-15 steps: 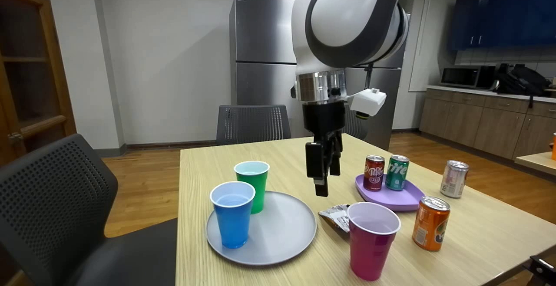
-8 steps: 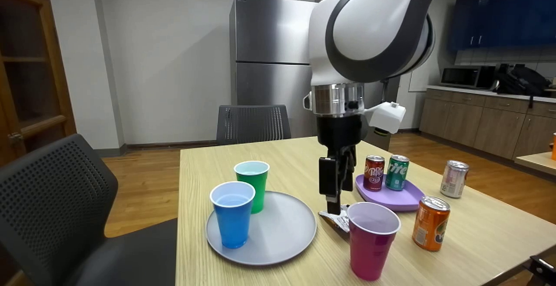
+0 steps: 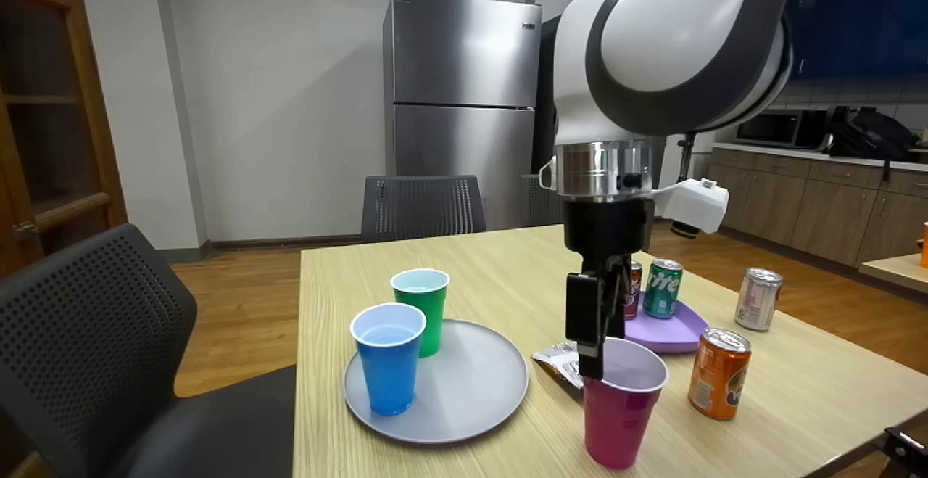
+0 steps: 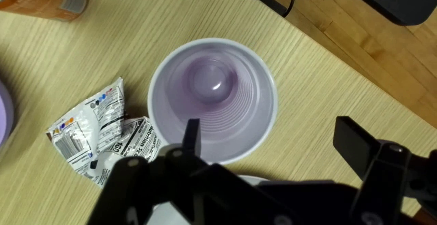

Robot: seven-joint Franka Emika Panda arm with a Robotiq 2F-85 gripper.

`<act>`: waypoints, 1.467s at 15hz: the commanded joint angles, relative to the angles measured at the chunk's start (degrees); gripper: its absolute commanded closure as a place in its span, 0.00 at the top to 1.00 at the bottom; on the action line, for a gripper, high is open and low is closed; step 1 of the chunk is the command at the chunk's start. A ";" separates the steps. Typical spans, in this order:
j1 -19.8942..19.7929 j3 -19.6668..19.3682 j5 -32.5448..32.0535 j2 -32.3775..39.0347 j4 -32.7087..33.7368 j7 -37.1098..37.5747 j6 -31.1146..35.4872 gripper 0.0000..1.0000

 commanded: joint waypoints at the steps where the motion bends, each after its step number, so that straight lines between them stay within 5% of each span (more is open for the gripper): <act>1: 0.13 0.23 3.27 -2.64 -3.13 -2.08 2.05 1.00; 12: -0.12 0.54 3.22 2.69 -3.31 -0.36 8.75 1.00; 13: -0.17 0.59 3.27 2.90 -3.33 -0.39 8.93 0.95; 14: -0.23 0.63 3.34 3.13 -3.31 -0.42 9.04 0.74; 16: -0.33 0.68 3.43 3.36 -3.36 -0.44 9.04 0.68; 22: -0.39 0.70 3.35 2.08 -3.85 -0.40 8.37 0.20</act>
